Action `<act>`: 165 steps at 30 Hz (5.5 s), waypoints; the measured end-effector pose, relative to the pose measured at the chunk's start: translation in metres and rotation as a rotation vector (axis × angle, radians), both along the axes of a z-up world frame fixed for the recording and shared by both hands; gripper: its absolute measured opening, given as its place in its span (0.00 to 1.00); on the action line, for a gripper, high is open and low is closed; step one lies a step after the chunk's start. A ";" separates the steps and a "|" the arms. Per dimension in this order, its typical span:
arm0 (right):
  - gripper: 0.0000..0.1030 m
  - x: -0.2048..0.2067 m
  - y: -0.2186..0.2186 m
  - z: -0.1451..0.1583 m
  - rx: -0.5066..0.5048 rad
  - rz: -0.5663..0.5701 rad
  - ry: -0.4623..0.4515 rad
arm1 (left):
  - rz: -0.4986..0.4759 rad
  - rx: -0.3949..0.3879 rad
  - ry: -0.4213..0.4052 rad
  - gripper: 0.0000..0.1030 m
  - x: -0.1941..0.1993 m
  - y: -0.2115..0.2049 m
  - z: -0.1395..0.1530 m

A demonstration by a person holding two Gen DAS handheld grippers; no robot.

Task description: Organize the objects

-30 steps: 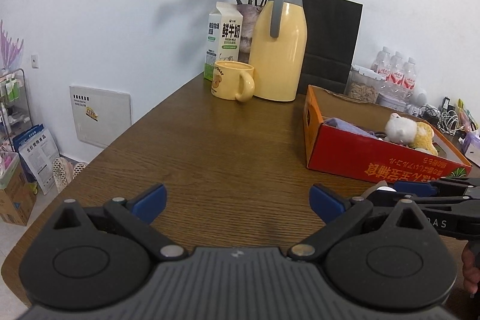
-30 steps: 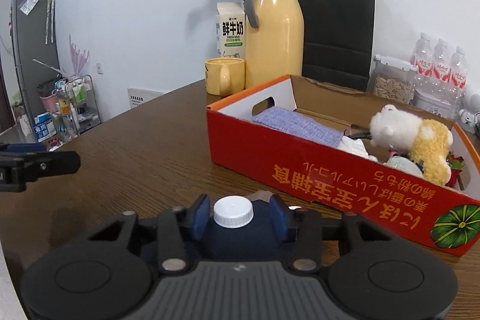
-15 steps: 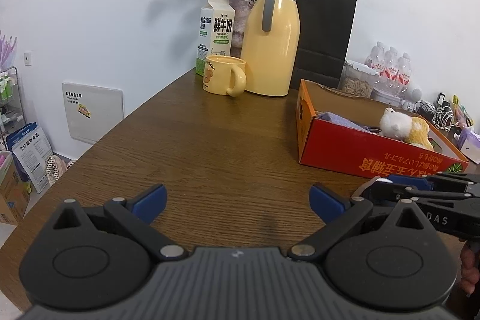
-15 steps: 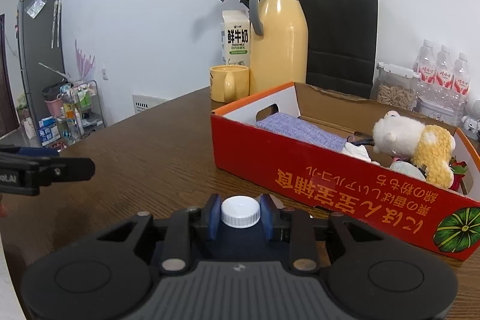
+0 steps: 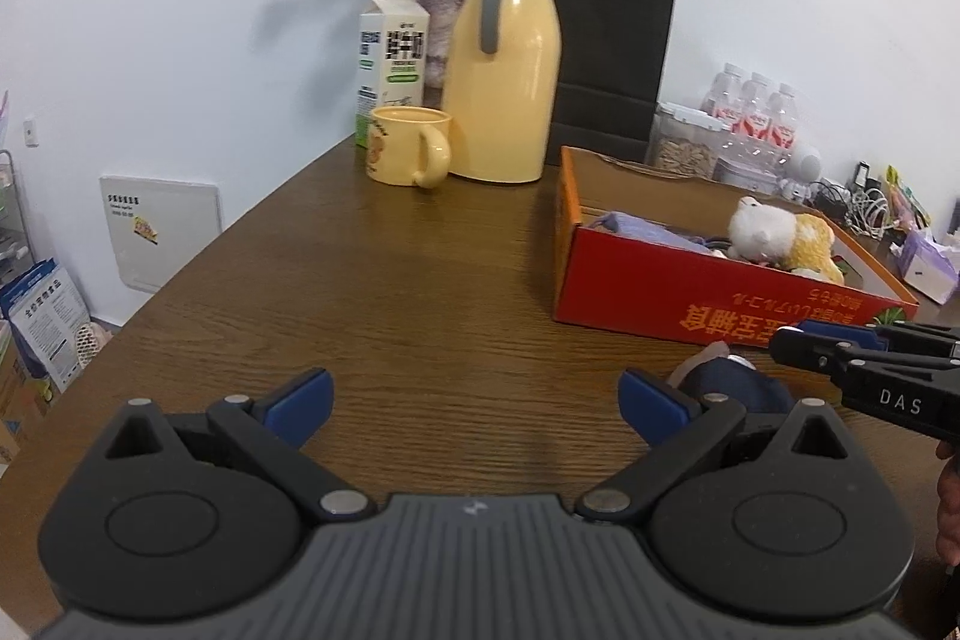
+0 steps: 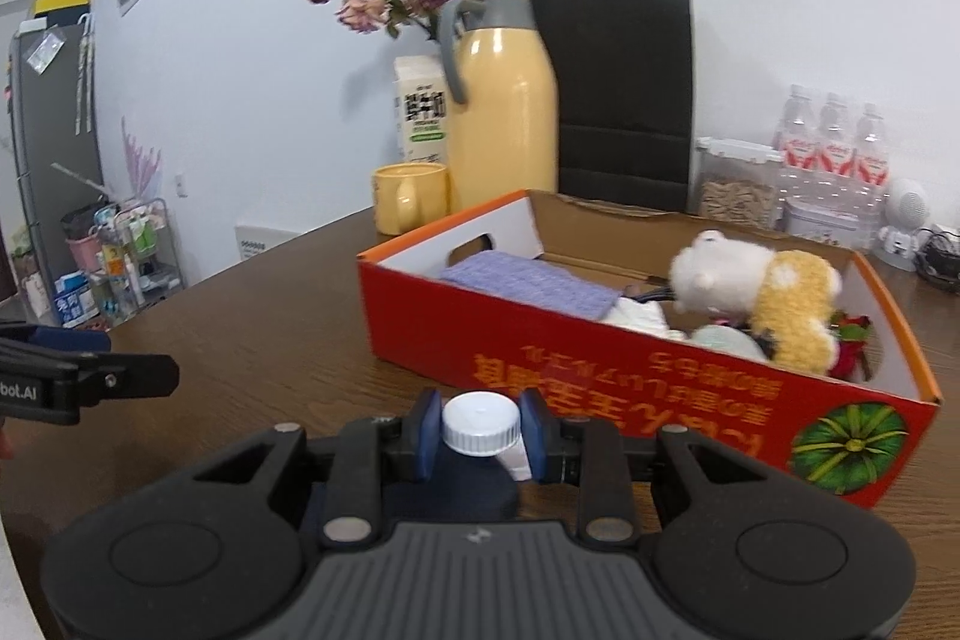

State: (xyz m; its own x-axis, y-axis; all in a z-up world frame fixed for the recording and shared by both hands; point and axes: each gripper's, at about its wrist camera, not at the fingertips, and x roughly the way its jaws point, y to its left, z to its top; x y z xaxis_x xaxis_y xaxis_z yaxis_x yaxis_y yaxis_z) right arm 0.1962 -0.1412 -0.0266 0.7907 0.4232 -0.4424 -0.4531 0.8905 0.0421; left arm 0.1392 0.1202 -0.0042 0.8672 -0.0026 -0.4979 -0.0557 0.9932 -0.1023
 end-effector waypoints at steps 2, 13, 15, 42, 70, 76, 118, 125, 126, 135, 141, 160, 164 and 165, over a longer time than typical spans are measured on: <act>0.26 0.001 -0.008 0.000 0.003 -0.019 -0.007 | -0.020 0.003 -0.002 1.00 0.005 -0.007 0.002; 0.26 0.008 -0.051 -0.004 0.003 -0.104 -0.023 | -0.122 0.028 0.025 1.00 0.043 -0.060 0.005; 0.26 0.007 -0.056 -0.005 0.002 -0.108 -0.029 | -0.137 0.035 0.032 1.00 0.050 -0.070 0.004; 0.26 0.009 -0.079 -0.012 0.089 -0.082 -0.013 | -0.185 0.003 0.148 0.14 0.102 -0.121 -0.015; 0.26 0.003 -0.070 -0.008 0.056 -0.094 -0.052 | -0.191 -0.079 0.002 0.05 0.083 -0.097 0.029; 0.26 0.009 -0.062 0.018 0.059 -0.082 -0.109 | -0.211 -0.085 -0.041 0.05 0.094 -0.101 0.045; 1.00 0.106 -0.047 0.017 0.021 -0.223 -0.075 | -0.117 -0.004 -0.143 1.00 0.189 -0.117 0.031; 1.00 0.106 -0.046 0.017 0.020 -0.225 -0.077 | -0.114 -0.002 -0.139 1.00 0.187 -0.116 0.030; 1.00 0.106 -0.046 0.017 0.021 -0.224 -0.077 | -0.115 -0.001 -0.138 1.00 0.187 -0.116 0.029; 1.00 0.098 -0.048 0.019 0.025 -0.223 -0.097 | -0.128 0.002 -0.153 1.00 0.178 -0.116 0.032; 1.00 0.088 -0.049 0.025 0.024 -0.216 -0.121 | -0.122 0.007 -0.170 1.00 0.166 -0.114 0.037; 1.00 0.029 -0.064 0.035 -0.005 -0.211 -0.089 | -0.090 0.035 -0.116 1.00 0.102 -0.090 0.040; 1.00 0.014 -0.067 0.032 -0.013 -0.211 -0.072 | -0.086 0.051 -0.092 1.00 0.088 -0.086 0.037; 1.00 0.010 -0.068 0.032 -0.014 -0.211 -0.070 | -0.086 0.055 -0.088 1.00 0.084 -0.085 0.037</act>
